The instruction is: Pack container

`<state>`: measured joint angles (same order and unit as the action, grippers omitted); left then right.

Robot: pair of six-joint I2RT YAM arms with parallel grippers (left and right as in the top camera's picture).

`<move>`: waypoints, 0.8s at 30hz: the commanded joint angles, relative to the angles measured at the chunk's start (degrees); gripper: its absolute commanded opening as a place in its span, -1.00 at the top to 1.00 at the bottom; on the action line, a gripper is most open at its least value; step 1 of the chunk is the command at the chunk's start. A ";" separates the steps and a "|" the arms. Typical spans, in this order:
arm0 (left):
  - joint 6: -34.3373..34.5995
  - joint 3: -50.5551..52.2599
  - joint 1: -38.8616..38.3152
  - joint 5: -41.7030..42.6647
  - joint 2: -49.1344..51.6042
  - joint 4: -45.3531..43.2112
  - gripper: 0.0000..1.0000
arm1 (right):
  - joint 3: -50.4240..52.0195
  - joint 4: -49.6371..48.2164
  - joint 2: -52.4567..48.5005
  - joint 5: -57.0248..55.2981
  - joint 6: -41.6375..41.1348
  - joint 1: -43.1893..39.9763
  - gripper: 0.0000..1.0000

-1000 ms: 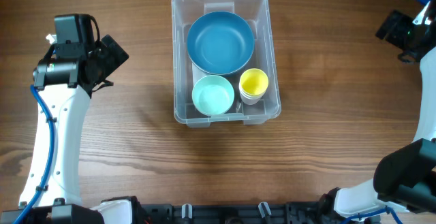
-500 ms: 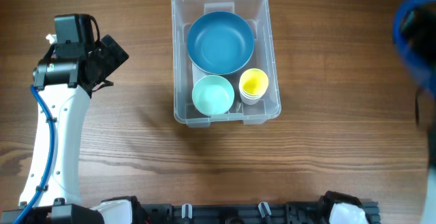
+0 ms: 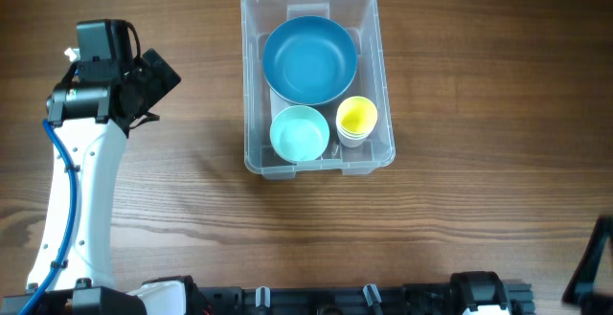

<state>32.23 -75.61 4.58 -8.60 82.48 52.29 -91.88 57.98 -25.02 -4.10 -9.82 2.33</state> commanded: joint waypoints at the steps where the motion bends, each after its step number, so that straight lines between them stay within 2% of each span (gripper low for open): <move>1: -0.70 -1.22 0.20 -0.70 -0.72 -0.13 -0.99 | 1.51 6.49 2.97 -1.03 -0.66 1.38 -1.00; 4: -0.68 -1.22 0.20 -0.70 -0.72 -0.13 -0.99 | 6.14 7.21 4.90 -2.32 -0.57 1.38 -1.00; 6: -0.68 -1.22 0.20 -0.70 -0.72 -0.13 -0.99 | 12.26 2.67 6.56 -2.43 1.25 1.38 -1.00; 9: -0.70 -1.22 0.20 -0.70 -0.72 -0.13 -0.99 | 24.92 -11.28 9.38 -1.88 4.00 1.38 -0.99; 15: -0.70 -1.22 0.20 -0.70 -0.72 -0.13 -0.99 | 53.79 -49.77 10.80 4.07 5.35 1.38 -0.99; 18: -0.68 -1.22 0.20 -0.70 -0.72 -0.15 -0.99 | 67.14 -65.92 11.76 8.39 5.33 1.38 -0.99; 20: -0.70 -1.22 0.20 -0.70 -0.72 -0.13 -0.99 | 74.62 -72.00 14.21 10.51 5.27 1.38 -0.99; 24: -0.68 -1.22 0.20 -0.70 -0.72 -0.13 -0.99 | 81.26 -73.94 19.69 10.60 5.22 1.46 -1.00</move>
<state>32.21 -75.68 4.58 -8.75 82.48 52.36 -14.96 -14.66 -9.93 3.70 -5.06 3.36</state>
